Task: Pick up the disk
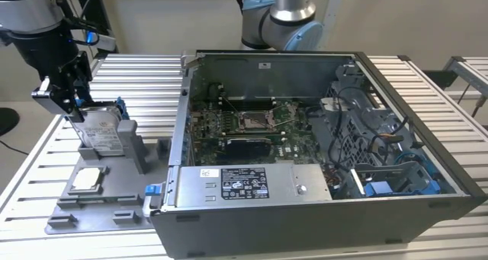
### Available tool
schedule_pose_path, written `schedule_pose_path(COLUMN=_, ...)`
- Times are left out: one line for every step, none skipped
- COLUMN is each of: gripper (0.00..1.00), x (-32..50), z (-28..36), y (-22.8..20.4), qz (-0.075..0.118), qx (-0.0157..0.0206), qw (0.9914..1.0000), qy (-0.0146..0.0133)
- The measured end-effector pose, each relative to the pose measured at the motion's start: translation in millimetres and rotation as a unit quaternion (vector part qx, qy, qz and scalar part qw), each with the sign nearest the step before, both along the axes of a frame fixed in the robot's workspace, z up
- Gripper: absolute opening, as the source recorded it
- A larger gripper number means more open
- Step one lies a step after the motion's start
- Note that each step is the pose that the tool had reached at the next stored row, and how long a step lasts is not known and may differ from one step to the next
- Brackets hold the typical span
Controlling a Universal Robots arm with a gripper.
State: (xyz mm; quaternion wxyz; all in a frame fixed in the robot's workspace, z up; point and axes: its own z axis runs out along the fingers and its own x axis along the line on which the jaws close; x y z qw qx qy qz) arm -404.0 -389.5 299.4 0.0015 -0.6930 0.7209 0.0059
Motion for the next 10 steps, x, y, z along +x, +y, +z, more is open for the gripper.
schedule_pose_path(gripper=1.0, x=0.0, z=-1.9, y=0.0, qz=0.0, qx=0.0, qw=1.0, qy=-0.0001)
schedule_pose_path(gripper=1.0, x=0.0, z=-3.7, y=0.0, qz=0.0, qx=0.0, qw=1.0, qy=-0.0002)
schedule_pose_path(gripper=1.0, x=0.0, z=-5.5, y=0.0, qz=0.0, qx=0.0, qw=1.0, qy=-0.0003)
schedule_pose_path(gripper=1.0, x=0.0, z=-7.3, y=0.0, qz=0.0, qx=0.0, qw=1.0, qy=-0.0004)
schedule_pose_path(gripper=1.0, x=0.0, z=-9.2, y=0.0, qz=0.0, qx=0.0, qw=1.0, qy=-0.0005)
schedule_pose_path(gripper=1.0, x=0.0, z=-10.9, y=0.1, qz=0.0, qx=0.0, qw=1.0, qy=-0.0005)
schedule_pose_path(gripper=1.0, x=0.0, z=-12.8, y=0.1, qz=0.0, qx=0.0, qw=1.0, qy=-0.0006)
schedule_pose_path(gripper=1.0, x=0.0, z=-14.7, y=0.1, qz=0.0, qx=0.0, qw=1.0, qy=-0.0007)
schedule_pose_path(gripper=1.0, x=0.0, z=-16.2, y=0.0, qz=0.0, qx=0.0, qw=1.0, qy=-0.0008)
schedule_pose_path(gripper=1.0, x=0.0, z=-17.1, y=0.0, qz=0.0, qx=0.0, qw=1.0, qy=-0.0008)
